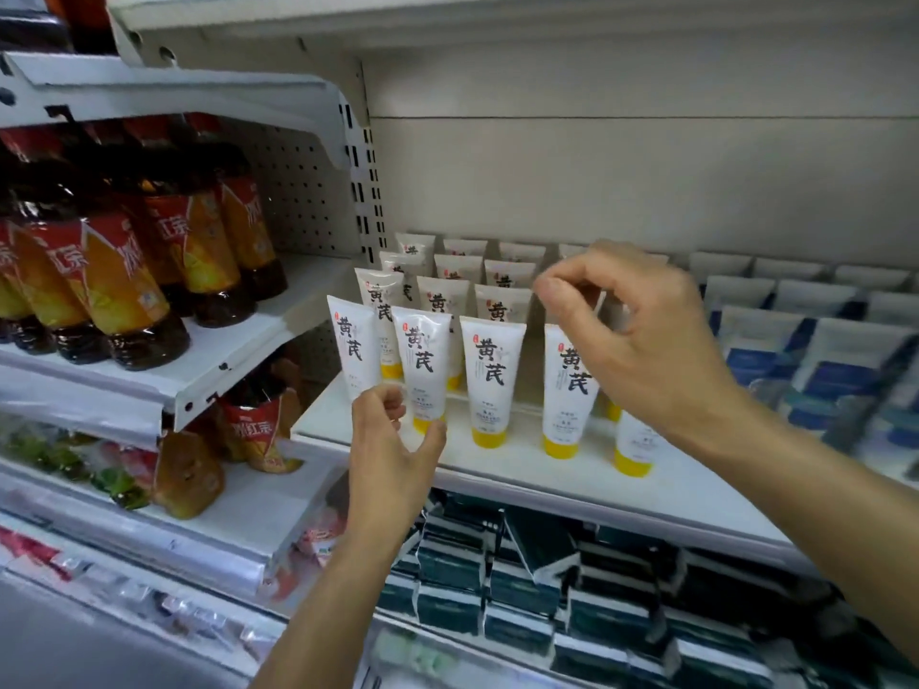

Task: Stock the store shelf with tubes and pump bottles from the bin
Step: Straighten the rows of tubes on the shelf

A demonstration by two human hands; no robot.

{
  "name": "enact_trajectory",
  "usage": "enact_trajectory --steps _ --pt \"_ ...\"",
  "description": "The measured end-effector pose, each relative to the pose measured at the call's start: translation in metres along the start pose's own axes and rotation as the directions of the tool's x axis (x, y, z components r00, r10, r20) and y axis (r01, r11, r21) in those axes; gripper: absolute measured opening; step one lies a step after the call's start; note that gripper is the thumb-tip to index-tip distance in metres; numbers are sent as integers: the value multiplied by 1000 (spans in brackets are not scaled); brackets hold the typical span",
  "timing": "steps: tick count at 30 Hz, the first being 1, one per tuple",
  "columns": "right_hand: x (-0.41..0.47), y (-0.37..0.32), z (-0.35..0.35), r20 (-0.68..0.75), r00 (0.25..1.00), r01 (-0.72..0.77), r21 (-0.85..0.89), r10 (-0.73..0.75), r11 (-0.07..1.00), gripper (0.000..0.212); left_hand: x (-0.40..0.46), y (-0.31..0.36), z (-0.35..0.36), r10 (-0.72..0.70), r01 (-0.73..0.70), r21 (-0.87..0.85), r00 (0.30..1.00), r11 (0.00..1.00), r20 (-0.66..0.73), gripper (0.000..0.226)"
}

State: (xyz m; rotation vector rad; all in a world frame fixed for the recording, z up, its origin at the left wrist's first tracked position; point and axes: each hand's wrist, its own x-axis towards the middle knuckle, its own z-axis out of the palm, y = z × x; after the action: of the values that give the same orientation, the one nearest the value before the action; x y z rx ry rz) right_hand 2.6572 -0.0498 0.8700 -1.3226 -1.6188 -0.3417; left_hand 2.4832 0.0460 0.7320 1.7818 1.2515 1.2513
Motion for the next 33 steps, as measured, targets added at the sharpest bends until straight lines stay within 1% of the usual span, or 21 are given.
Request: enact_trajectory --steps 3,5,6,8,10,12,14,16,18,20,22,25,28,30,33 --pt "-18 3 -8 -38 998 -58 32 59 998 12 -3 4 4 -5 5 -4 999 1000 -43 40" --pt "-31 3 -7 -39 994 -100 74 103 992 11 -3 5 5 -16 15 -10 998 1000 -56 40" --pt "-38 3 -4 -13 992 -122 87 123 989 11 -2 4 5 -23 22 -10 998 1000 -61 39" --pt "-54 1 5 85 983 -172 82 165 982 13 -2 1 4 -40 39 -14 997 999 -62 39" --pt "-68 -2 17 196 954 -243 66 226 968 14 -5 -1 3 -42 41 -19 998 999 -54 39" --pt "-82 -5 26 276 915 -315 37 293 948 13 -11 -3 2 -30 29 -13 998 999 -48 36" --pt "-94 -5 32 303 884 -374 1 356 927 13 -19 -4 2 -16 16 -20 1000 1000 -20 31" --pt "-105 -2 35 311 841 -456 -31 442 890 13 -25 -2 4 -5 5 -11 999 1000 44 28" --pt "-114 1 35 310 804 -512 -76 508 856 12 -28 2 5 61 -63 21 993 998 97 26" --pt "-121 4 33 275 787 -544 -113 553 831 12 -29 7 6 160 -167 58 980 984 120 25" --pt "-128 8 29 191 767 -605 -104 612 790 12 -30 9 8 210 -220 68 969 973 133 26" --pt "-139 12 19 -4 683 -730 -44 730 682 17 -35 9 12 148 -157 40 975 987 163 34" --pt "-147 18 10 -178 586 -806 -24 791 592 31 -41 9 20 94 -101 32 981 994 170 45" --pt "-147 24 8 -222 557 -822 -9 800 569 42 -43 9 26 86 -91 30 986 995 143 49" --pt "-139 36 8 -168 548 -834 -43 819 549 68 -42 12 33 43 -47 29 993 998 111 55"
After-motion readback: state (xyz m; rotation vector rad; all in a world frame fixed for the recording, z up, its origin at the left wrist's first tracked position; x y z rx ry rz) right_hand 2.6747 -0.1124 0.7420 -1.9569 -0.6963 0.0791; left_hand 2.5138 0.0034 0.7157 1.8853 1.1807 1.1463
